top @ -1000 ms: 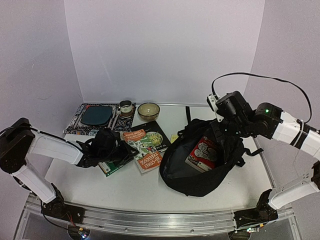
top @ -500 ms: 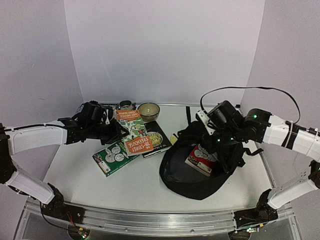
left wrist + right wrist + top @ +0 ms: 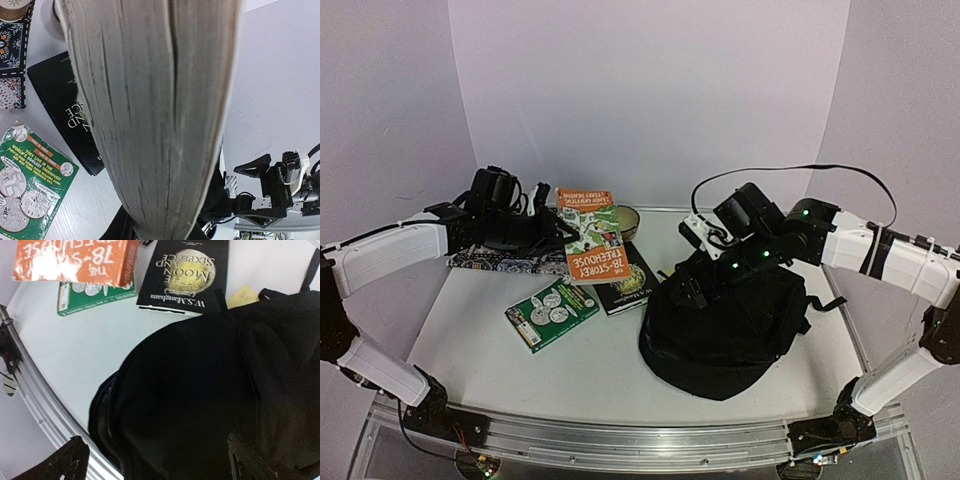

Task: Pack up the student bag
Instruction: Place the largest pocket of the student bag, then pass from the left arm to the right

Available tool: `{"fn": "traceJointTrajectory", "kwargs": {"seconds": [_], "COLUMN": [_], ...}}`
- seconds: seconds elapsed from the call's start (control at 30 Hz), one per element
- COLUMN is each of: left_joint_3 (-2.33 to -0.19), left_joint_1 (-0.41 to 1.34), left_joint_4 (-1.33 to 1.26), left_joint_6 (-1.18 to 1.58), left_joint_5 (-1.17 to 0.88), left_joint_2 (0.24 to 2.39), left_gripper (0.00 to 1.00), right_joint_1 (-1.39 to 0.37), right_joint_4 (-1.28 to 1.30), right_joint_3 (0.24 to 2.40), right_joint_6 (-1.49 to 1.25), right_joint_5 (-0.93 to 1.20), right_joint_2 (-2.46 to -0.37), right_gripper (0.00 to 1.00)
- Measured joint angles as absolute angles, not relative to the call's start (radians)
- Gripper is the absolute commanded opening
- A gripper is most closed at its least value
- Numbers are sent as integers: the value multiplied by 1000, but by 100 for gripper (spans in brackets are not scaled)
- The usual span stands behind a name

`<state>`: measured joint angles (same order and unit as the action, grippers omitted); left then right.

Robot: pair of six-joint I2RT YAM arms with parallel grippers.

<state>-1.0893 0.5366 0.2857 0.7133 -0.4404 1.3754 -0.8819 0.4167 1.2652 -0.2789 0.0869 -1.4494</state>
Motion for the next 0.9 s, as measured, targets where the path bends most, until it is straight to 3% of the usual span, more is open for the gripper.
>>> {"fn": "traceJointTrajectory", "kwargs": {"seconds": [0.2, 0.57, 0.9], "left_joint_3": [-1139, -1238, -1293], "left_joint_1": [533, 563, 635], "left_joint_4": [309, 312, 322], "left_joint_6": [676, 580, 518], "left_joint_5": [-547, -764, -829], "left_joint_2": [1424, 1467, 1530], "left_gripper": [0, 0, 0], "right_joint_1": [-850, -634, -613], "right_joint_4": [410, 246, 178], "right_joint_3": [1354, 1384, 1471], "right_joint_6": [-293, -444, -510], "right_joint_5": [196, 425, 593], "right_joint_2": [-1488, -1576, -1669], "right_gripper": [98, 98, 98]}}
